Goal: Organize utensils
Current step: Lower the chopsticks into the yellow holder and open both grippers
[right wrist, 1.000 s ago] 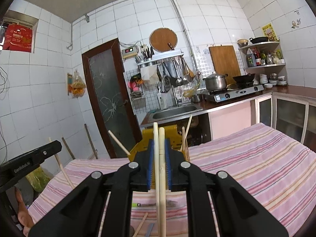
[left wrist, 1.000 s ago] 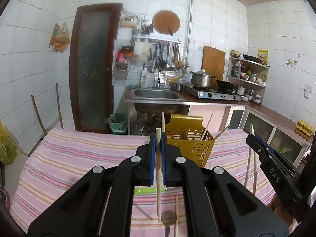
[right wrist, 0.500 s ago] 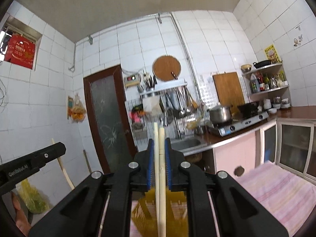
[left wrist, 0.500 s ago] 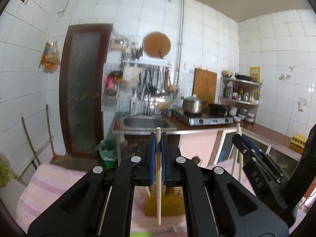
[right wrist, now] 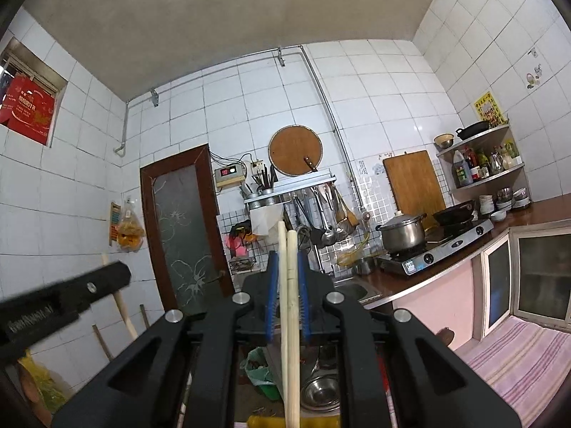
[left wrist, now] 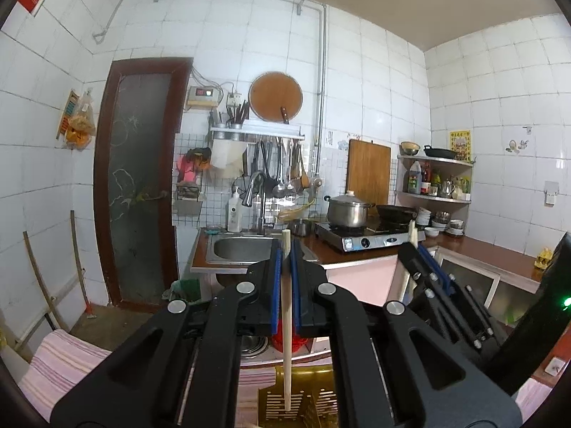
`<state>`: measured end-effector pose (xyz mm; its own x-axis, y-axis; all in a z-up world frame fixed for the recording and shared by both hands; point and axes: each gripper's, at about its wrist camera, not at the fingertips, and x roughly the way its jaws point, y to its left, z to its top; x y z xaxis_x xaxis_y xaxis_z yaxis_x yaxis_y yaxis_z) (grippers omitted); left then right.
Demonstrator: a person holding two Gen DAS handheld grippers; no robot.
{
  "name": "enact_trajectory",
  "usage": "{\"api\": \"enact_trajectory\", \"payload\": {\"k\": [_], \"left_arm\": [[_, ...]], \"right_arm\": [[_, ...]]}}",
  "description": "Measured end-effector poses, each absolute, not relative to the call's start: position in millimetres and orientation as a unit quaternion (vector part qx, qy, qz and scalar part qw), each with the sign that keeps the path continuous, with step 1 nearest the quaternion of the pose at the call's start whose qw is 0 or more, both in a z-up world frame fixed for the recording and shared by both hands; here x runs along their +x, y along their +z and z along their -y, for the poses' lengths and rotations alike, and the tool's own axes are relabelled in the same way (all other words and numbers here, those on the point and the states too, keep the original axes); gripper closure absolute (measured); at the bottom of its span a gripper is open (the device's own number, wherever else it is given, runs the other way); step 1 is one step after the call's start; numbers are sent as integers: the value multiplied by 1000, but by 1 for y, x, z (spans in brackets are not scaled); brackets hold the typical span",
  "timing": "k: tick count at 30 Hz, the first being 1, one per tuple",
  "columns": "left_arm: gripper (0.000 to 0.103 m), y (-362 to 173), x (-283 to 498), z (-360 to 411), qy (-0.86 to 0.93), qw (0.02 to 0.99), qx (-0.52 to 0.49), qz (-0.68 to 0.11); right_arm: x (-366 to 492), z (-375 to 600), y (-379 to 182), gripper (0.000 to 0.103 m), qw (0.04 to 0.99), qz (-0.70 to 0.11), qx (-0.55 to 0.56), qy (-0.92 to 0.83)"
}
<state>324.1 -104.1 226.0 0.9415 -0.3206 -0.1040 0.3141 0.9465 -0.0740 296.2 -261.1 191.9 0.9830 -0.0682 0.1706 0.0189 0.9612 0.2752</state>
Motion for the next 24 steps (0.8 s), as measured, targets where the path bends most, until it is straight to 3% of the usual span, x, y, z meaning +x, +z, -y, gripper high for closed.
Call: {"api": "enact_trajectory", "payload": {"k": [24], "left_arm": [[99,131,390,105,-150,978,-50,-140]], "right_arm": [[302,253,173,92,985,141,96,-37]]}}
